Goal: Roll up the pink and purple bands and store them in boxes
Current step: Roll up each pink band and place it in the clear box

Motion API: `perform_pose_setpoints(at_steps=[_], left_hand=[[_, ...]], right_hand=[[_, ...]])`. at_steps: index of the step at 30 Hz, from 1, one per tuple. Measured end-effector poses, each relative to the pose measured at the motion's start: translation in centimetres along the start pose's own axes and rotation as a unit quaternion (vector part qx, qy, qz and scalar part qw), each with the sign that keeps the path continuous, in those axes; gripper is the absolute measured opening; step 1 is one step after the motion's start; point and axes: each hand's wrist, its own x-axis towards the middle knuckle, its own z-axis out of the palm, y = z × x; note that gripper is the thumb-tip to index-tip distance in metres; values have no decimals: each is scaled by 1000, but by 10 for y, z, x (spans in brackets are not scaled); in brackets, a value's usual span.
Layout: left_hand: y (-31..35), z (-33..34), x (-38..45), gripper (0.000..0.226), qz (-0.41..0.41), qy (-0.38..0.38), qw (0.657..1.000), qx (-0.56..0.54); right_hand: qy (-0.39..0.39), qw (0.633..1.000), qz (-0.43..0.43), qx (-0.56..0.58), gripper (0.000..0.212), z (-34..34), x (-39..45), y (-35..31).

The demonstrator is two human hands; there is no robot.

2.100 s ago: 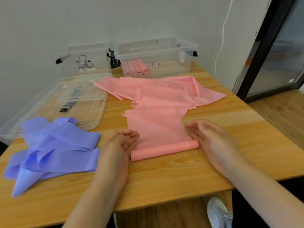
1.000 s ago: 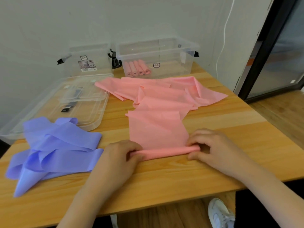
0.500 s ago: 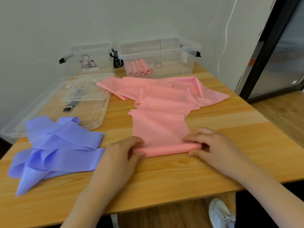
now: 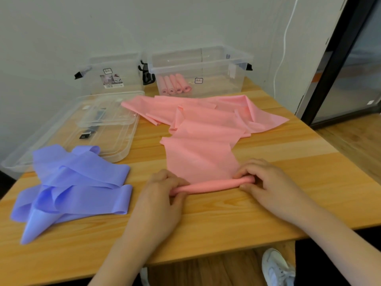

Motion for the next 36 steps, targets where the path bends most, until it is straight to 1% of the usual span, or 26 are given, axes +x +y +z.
perform_pose_setpoints(at_steps=[2, 6, 8, 10, 11, 13, 15, 17, 18, 20, 22, 23, 25, 26, 28, 29, 30, 32, 34, 35, 36], left_hand=[[-1, -2, 0, 16, -4, -8, 1000, -4], [-1, -6, -2, 18, -13, -32, 999, -9], [1, -6, -2, 20, -3, -39, 999, -8], [2, -7, -2, 20, 15, -21, 1000, 7], [2, -7, -2, 20, 11, -10, 1000, 9], [3, -8, -1, 20, 3, 4, 1000, 4], [4, -8, 0, 15, 11, 14, 1000, 22], [1, -7, 0, 7, 35, 31, 998, 31], [-1, -7, 1, 6, 35, 23, 999, 23], [-4, -10, 1, 17, 26, -22, 999, -14], [-2, -12, 0, 30, 36, -64, 997, -26], [-1, -12, 0, 30, 38, -70, 996, -25], [2, -11, 1, 25, 36, -47, 998, -27], [1, -11, 1, 24, 30, -35, 999, -25], [1, -10, 1, 17, 33, -20, 999, -18], [1, -10, 1, 9, 40, -14, 999, -9], [-1, -10, 1, 2, 49, -12, 999, 0], [-6, -8, 1, 25, 66, -33, 997, 8], [-7, -8, 2, 42, 56, -61, 996, 13], [-7, -8, 2, 47, 56, -68, 996, 17], [-6, -7, 1, 47, 60, -64, 996, 17]], right_hand=[[3, 1000, 3, 4, 33, 1, 0, -1], [-10, 1000, 20, 0, 18, 1, 0, -2], [-10, 1000, 28, -3, 22, 1, -1, -3], [-1, 1000, 30, -6, 30, 1, -1, -4], [5, 1000, 27, -14, 29, 2, -1, -3], [22, 999, 14, -40, 23, 3, -3, -2], [33, 997, -17, -62, 17, 2, -3, 0], [18, 998, -44, -50, 12, -3, -1, 3], [0, 998, -52, -37, 13, -6, 0, 5], [-26, 997, -64, -20, 13, -10, -1, 8], [-21, 997, -71, -16, 5, -11, -1, 7], [-13, 998, -67, -9, 9, -11, -2, 6], [6, 999, -49, 6, 26, -9, -3, 5], [12, 999, -45, 9, 29, -9, -3, 5], [3, 998, -56, -1, 21, -9, -3, 4], [-10, 998, -59, -3, 15, -10, -3, 4], [-21, 998, -56, -4, 14, -10, -3, 5], [-25, 998, -53, -5, 12, -10, -3, 6], [-11, 998, -54, -10, 6, -8, -2, 6], [-3, 999, -53, -10, 5, -6, -2, 5], [4, 999, -46, -5, 6, -5, -2, 4]])
